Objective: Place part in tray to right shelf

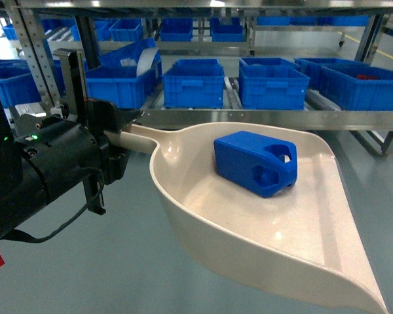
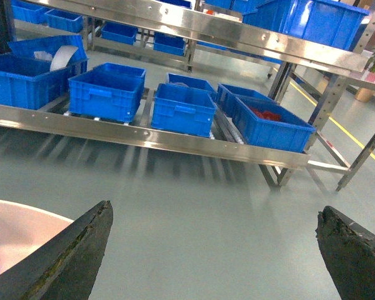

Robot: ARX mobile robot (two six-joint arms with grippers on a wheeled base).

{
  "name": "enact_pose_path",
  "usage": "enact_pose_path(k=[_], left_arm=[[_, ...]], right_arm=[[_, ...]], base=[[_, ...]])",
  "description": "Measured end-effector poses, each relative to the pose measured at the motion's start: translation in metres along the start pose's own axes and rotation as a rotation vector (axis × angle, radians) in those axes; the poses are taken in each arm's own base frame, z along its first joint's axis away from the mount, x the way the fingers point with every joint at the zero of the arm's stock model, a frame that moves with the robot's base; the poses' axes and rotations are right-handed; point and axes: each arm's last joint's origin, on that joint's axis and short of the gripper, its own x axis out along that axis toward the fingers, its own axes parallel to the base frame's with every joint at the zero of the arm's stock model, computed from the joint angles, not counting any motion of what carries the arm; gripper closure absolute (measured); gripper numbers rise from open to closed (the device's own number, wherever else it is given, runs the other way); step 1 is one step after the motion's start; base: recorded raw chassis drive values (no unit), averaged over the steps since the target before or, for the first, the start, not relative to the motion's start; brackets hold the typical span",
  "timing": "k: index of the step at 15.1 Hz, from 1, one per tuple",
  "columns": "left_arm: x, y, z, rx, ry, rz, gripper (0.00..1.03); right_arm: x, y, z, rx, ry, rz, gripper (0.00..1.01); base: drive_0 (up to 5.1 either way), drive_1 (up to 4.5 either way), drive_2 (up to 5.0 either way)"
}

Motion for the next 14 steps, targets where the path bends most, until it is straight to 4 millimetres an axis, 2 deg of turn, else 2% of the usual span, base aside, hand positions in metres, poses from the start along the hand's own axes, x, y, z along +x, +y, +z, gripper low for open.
enact_pose_path(k=[14], left_arm=[[-0.0002,0.0001,0.0,0.001,0.0,0.0,0.91]], right_arm=[[0.0001,0.0001,-0.0002,-0.001,0.001,0.0,0.03]], base=[[0.0,0.0,0.0]])
